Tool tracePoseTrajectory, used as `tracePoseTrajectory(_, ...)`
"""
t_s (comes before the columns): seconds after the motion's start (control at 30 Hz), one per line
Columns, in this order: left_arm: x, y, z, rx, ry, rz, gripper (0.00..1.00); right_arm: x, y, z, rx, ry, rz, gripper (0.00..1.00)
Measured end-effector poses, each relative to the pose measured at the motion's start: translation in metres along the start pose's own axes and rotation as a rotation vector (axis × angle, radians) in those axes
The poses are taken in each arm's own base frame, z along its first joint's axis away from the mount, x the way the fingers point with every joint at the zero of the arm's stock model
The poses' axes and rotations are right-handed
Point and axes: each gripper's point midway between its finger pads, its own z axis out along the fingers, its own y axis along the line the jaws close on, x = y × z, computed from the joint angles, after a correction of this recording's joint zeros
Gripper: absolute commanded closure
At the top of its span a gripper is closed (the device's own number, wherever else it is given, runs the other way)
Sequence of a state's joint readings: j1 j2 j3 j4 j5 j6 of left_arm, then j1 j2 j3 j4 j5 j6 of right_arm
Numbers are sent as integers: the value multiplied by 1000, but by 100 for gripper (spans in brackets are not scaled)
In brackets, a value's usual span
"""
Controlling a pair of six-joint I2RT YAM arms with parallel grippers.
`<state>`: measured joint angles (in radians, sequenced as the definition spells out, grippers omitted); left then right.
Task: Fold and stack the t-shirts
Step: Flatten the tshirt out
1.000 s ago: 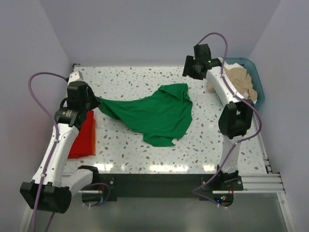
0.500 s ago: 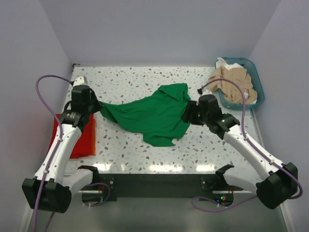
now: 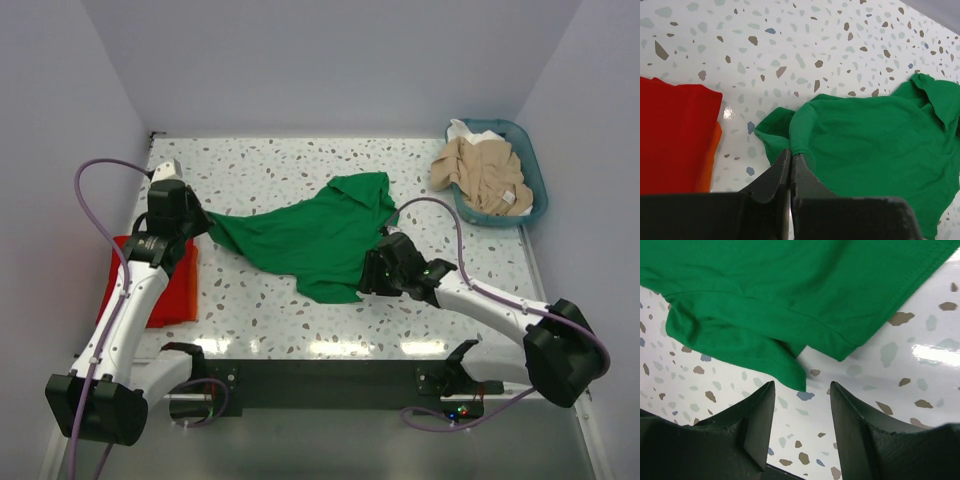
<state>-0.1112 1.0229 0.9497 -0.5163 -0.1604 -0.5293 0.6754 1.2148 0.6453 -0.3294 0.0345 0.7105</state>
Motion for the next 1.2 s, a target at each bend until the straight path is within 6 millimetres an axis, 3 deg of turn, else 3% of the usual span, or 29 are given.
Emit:
tracePoseTrajectory(0.3,0,0,0,1,-1,0,100,24,13,20,2,61,-49,48)
tracePoseTrajectory(0.67,5,2,2,-5,9,2,100,36,20,37,31,88,-95,51)
tracePoseTrajectory(0.77,5,2,3,-5,9,2,100,34,23,38,31,79,-99,59)
tracePoseTrajectory(0.93,12,5,5,-11,22,4,100,31,21,40,52,68,-109,91)
tracePoseTrajectory(1.0,16,7,6,-14,29,5,100,30,18,37,67,62,-111,100)
tracePoseTrajectory(1.07,18,7,6,-12,33,6,100,26,15,27,81,48,-114,100)
tracePoseTrajectory(1.2,16,5,1,6,22,2,100,-7,21,-22,68,-74,-111,100)
